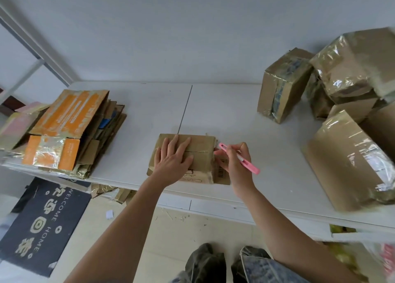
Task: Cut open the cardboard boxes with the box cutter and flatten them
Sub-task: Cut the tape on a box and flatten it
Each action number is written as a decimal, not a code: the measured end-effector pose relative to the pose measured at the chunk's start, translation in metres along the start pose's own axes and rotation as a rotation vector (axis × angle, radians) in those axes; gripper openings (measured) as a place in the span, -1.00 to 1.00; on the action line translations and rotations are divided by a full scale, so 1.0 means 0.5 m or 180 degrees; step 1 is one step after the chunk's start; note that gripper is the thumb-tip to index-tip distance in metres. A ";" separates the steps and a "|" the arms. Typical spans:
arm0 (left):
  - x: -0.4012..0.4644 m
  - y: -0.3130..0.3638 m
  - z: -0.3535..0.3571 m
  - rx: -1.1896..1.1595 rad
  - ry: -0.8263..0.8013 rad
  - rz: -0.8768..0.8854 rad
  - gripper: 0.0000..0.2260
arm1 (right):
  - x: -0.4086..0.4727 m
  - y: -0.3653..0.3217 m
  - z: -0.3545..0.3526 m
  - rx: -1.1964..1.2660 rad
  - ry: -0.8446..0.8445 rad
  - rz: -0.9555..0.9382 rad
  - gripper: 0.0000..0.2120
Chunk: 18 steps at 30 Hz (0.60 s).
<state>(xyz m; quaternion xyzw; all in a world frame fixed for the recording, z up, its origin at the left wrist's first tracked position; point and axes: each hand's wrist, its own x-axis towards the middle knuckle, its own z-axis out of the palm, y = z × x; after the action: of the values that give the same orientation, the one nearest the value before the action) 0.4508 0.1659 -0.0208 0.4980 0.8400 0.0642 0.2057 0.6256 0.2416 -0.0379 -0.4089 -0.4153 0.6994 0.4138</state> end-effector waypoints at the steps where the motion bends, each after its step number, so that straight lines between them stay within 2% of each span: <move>1: 0.000 0.000 -0.001 0.0020 -0.0055 -0.0011 -0.48 | -0.001 0.000 0.000 -0.0040 -0.0012 -0.0025 -0.86; 12: 0.003 -0.003 -0.005 0.0065 -0.0237 -0.0011 -0.43 | 0.001 0.001 0.001 -0.0454 -0.0069 -0.0208 -0.82; 18: 0.004 -0.004 -0.017 0.0099 -0.0370 0.0088 -0.31 | 0.007 0.003 0.002 -0.0680 -0.0102 -0.0343 -0.85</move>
<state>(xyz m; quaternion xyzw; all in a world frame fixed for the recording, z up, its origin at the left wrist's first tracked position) 0.4450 0.1672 -0.0144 0.5157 0.8205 0.0249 0.2455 0.6232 0.2439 -0.0395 -0.4165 -0.5153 0.6343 0.3982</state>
